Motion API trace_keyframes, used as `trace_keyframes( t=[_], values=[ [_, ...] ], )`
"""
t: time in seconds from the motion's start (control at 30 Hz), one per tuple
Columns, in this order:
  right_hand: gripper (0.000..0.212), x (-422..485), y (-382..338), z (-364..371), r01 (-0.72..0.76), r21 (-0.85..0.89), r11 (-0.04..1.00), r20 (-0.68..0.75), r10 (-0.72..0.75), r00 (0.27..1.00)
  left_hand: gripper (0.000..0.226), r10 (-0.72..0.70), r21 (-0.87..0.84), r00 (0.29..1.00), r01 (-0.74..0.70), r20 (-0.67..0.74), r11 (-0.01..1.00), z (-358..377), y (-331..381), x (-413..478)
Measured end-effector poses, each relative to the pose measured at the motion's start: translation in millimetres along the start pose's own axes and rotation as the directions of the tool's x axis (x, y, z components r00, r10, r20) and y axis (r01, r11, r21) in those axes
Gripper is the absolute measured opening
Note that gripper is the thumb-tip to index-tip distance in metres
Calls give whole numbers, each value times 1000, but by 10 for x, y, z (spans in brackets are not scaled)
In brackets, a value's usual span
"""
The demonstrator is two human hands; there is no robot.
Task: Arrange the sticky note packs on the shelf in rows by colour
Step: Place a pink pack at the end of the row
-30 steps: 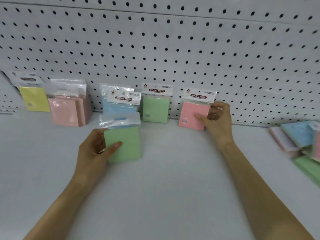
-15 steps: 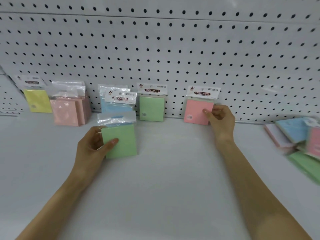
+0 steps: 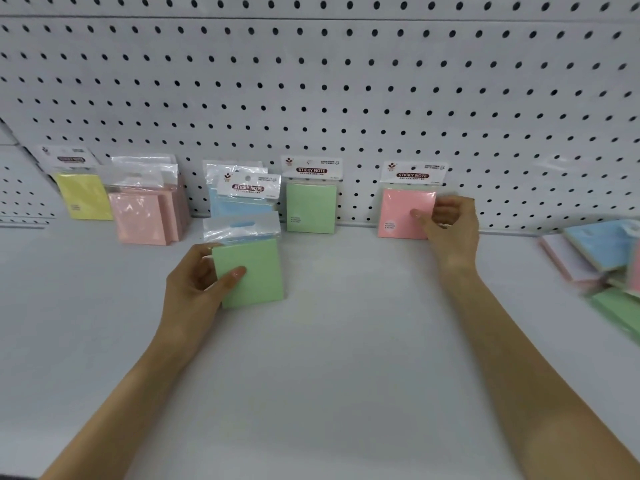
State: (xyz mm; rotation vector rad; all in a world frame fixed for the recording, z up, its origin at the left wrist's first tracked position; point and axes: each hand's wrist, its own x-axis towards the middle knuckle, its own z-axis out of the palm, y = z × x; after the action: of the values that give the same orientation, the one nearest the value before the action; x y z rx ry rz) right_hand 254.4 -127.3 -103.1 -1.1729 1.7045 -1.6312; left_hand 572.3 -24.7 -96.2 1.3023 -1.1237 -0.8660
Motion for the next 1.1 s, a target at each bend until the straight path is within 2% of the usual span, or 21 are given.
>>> trace_keyframes(
  t=[0.03,0.1,0.13,0.2,0.27,0.3,0.37,0.43,0.57,0.83,1.1],
  values=[
    [34,-31,-25,-8,54,-53,997,-70,-58,996,23,2,-5,1000,-2,6,1000,2,3,0],
    [22,-175,-95,20,239,-151,959,-166,-263,950,20,5,-16,1000,-5,19,1000,2,7,-1],
    [17,-283,-131,86,320,-157,934,-138,-341,930,20,5,-23,1000,-5,23,1000,0,9,0],
    [15,-515,-189,314,386,-116,915,68,-380,922,19,8,-35,1000,-7,28,999,-11,10,3],
    [19,-669,-216,575,359,-142,923,278,-311,909,18,10,-46,999,-9,32,999,-19,6,7],
    [26,-702,-236,693,301,-151,941,320,-242,916,17,12,-48,999,-11,31,999,-25,3,6],
    [35,-718,-291,868,103,-93,990,310,-70,948,16,17,-50,1000,-16,24,999,-32,-5,8],
    [31,-701,-315,978,-15,-24,1000,280,21,960,16,26,-51,1000,-25,18,998,-32,-14,7],
    [5,-676,-336,1106,-34,16,999,247,29,969,18,23,-76,1000,-21,16,997,-36,-17,8],
    [8,-581,-258,1021,-93,96,991,146,78,986,18,14,-109,999,-10,33,994,-40,11,10],
    [6,-553,-249,1075,-95,55,994,197,82,977,16,15,-100,999,-11,43,995,-55,2,7]
  ],
)
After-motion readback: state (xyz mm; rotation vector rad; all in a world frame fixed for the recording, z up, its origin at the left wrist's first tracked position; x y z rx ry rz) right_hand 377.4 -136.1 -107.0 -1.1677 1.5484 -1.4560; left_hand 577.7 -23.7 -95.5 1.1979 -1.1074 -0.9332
